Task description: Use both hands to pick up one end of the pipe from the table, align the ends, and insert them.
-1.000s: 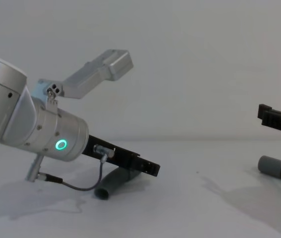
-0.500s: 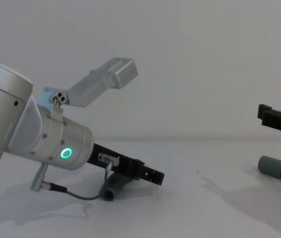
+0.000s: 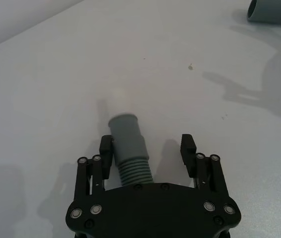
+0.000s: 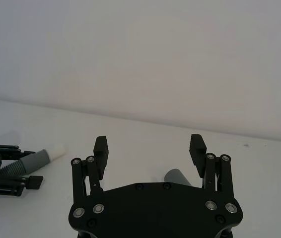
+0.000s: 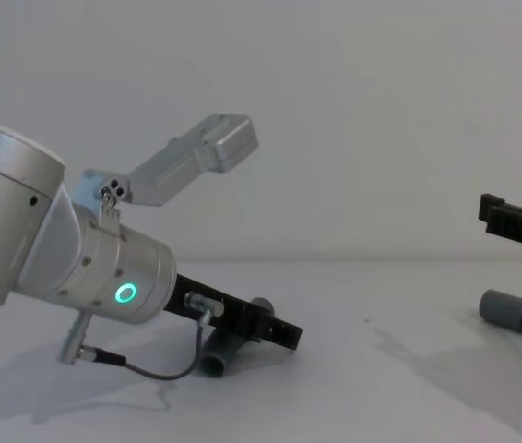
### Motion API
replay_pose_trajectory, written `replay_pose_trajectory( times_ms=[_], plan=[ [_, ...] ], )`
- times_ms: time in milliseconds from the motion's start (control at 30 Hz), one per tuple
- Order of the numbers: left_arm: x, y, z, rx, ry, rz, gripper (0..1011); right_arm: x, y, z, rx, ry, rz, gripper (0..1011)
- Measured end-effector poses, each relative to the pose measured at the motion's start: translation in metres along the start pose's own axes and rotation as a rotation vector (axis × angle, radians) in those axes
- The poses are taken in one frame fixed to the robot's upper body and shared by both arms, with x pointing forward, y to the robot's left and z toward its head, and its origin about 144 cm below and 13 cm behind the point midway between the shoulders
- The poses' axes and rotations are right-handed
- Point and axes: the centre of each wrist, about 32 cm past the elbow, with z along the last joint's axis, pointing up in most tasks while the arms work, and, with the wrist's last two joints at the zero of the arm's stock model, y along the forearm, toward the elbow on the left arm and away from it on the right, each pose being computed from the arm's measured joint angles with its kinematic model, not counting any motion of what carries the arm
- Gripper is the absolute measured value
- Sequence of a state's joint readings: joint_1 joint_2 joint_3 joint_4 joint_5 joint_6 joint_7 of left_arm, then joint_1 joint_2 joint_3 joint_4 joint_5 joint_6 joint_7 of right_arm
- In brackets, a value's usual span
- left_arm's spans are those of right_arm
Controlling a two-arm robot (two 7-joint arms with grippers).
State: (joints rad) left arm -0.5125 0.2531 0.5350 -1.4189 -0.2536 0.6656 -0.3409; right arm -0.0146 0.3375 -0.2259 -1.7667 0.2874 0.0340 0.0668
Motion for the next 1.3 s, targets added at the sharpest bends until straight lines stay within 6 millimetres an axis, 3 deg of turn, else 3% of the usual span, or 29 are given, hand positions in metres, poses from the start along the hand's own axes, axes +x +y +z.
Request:
replay_pose_trajectory(
  times_ms=[267,500,533,1033,1300],
  plan=[
    [-0.001,0.000,-0.001,0.001,0.001,0.001,610,0.000,0.000,0.000,0.000,0.000,0.000,1000],
    [-0.001,0.000,-0.001,0.001,0.001,0.001,442,0.000,0.000,0.000,0.000,0.000,0.000,1000],
    [-0.001,0.000,-0.001,0.001,0.001,0.002,379,0.000,0.000,0.000,0.000,0.000,0.000,1000],
    [-0.001,0.000,-0.001,0.002,0.001,0.002,354,0.002,0.000,0.002,-0.002,-0.008,0.002,1000],
    [-0.001,0.000,-0.001,0.002,0.001,0.002,354,0.014,-0.002,0.014,-0.028,-0.063,0.014,1000]
  ],
)
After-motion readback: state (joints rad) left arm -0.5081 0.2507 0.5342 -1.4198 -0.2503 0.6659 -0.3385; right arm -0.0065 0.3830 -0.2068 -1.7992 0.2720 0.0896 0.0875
